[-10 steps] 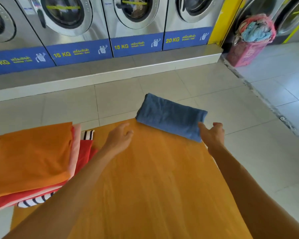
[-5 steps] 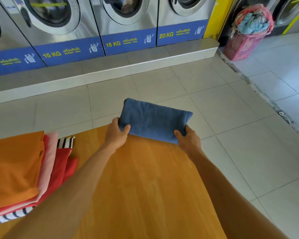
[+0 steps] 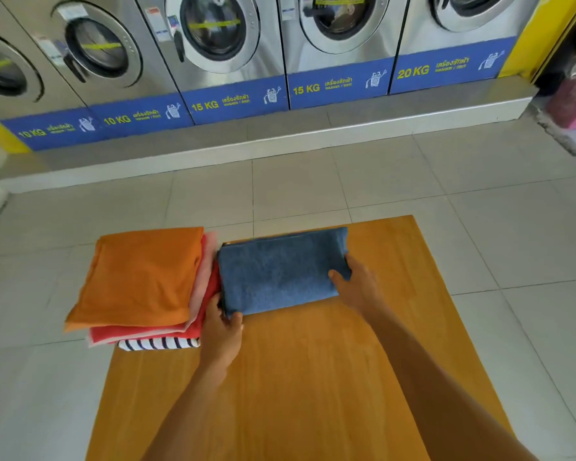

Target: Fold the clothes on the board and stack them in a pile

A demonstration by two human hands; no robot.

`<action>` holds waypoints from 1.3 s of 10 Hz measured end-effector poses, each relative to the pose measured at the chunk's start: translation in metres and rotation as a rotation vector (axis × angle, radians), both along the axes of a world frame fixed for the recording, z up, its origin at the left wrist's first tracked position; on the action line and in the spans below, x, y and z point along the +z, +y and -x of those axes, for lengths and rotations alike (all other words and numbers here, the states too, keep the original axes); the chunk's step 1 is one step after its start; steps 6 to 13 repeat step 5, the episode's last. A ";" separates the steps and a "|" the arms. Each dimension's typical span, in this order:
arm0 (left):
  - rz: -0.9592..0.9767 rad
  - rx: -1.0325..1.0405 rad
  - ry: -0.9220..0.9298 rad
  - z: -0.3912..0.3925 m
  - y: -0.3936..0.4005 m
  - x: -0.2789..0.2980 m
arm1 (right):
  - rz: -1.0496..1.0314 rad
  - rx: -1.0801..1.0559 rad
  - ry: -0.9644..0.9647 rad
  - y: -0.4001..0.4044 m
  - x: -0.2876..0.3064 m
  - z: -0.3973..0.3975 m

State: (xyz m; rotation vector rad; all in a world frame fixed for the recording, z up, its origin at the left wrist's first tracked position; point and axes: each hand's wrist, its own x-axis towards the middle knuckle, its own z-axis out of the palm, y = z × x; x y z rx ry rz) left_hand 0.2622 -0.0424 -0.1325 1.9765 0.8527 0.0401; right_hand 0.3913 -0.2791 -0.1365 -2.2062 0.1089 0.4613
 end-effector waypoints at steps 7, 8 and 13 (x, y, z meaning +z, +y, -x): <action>0.096 -0.223 0.014 0.084 0.028 0.062 | 0.159 -0.130 -0.063 0.017 0.037 0.068; 0.096 -0.223 0.014 0.084 0.028 0.062 | 0.159 -0.130 -0.063 0.017 0.037 0.068; 0.096 -0.223 0.014 0.084 0.028 0.062 | 0.159 -0.130 -0.063 0.017 0.037 0.068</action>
